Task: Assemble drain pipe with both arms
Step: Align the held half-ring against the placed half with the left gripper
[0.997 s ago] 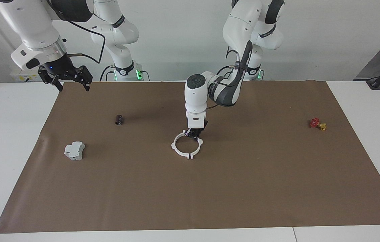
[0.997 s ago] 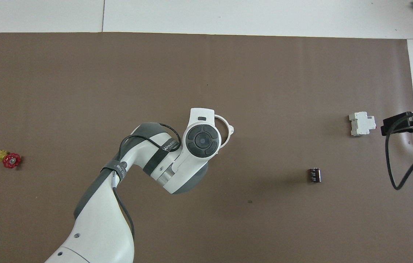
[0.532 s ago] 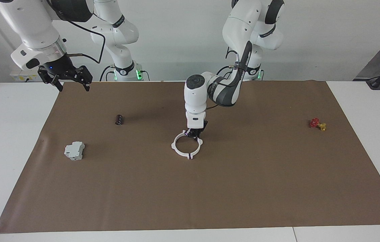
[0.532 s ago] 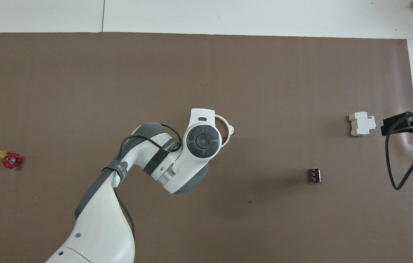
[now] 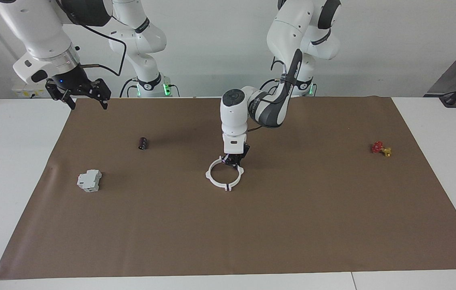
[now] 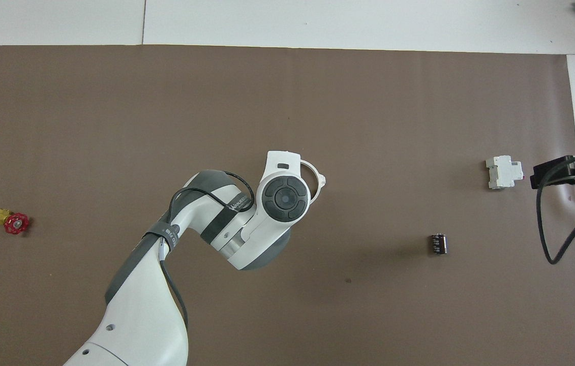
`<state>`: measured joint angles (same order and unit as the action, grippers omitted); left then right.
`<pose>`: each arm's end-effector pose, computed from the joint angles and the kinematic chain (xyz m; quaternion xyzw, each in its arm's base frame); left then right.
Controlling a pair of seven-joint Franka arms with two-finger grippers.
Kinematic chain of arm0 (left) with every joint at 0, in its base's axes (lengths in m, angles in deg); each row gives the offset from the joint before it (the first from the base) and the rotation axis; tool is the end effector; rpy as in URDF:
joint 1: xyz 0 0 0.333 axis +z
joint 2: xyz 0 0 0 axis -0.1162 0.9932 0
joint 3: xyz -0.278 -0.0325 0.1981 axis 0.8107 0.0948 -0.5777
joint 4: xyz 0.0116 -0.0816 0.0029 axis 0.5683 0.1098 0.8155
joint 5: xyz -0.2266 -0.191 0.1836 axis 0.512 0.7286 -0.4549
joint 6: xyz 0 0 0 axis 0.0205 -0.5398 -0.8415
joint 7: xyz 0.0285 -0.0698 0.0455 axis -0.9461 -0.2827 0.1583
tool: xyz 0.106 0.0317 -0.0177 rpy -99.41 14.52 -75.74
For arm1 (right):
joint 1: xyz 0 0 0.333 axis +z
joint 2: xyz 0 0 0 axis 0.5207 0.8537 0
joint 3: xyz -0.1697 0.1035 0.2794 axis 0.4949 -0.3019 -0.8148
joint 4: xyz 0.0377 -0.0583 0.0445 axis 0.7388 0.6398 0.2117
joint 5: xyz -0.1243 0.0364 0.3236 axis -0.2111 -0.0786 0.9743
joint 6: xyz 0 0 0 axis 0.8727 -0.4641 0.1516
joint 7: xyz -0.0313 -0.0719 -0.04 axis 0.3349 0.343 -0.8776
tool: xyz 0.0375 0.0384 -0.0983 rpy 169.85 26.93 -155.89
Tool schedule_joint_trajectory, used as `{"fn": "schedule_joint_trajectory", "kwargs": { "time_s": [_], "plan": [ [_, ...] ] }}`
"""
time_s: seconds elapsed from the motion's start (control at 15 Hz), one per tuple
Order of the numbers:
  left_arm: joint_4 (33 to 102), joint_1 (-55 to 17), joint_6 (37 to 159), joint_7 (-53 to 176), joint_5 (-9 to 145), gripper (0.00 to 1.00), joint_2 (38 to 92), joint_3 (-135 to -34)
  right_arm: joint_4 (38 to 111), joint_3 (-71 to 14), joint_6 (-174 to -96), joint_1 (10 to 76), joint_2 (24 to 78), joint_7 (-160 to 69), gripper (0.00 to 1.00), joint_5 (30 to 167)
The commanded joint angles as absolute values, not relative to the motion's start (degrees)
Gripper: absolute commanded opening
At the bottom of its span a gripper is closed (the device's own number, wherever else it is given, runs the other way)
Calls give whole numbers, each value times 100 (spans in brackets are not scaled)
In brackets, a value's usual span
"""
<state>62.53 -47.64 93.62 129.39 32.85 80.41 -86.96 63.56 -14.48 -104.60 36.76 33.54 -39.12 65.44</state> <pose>0.4755 -0.4159 0.3469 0.9512 0.3001 0.0715 0.0023 0.4910 -0.0192 0.6394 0.9993 -0.0004 -0.0334 0.0165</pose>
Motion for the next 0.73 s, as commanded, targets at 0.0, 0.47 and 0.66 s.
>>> {"fn": "schedule_joint_trajectory", "kwargs": {
  "time_s": [0.0,0.47,0.66],
  "plan": [
    [6169,-4842,9432,13027,3145,0,8099,-8745,6399,-1447,-10567,3648,3297,-3915,100,6671],
    [6160,-4868,9441,13036,3093,0,8116,-8745,6399,-1447,-10567,3648,3297,-3915,100,6671],
    [6169,-4877,9441,13036,3083,0,8116,-8745,6399,-1447,-10567,3648,3297,-3915,100,6671]
  ]
}}
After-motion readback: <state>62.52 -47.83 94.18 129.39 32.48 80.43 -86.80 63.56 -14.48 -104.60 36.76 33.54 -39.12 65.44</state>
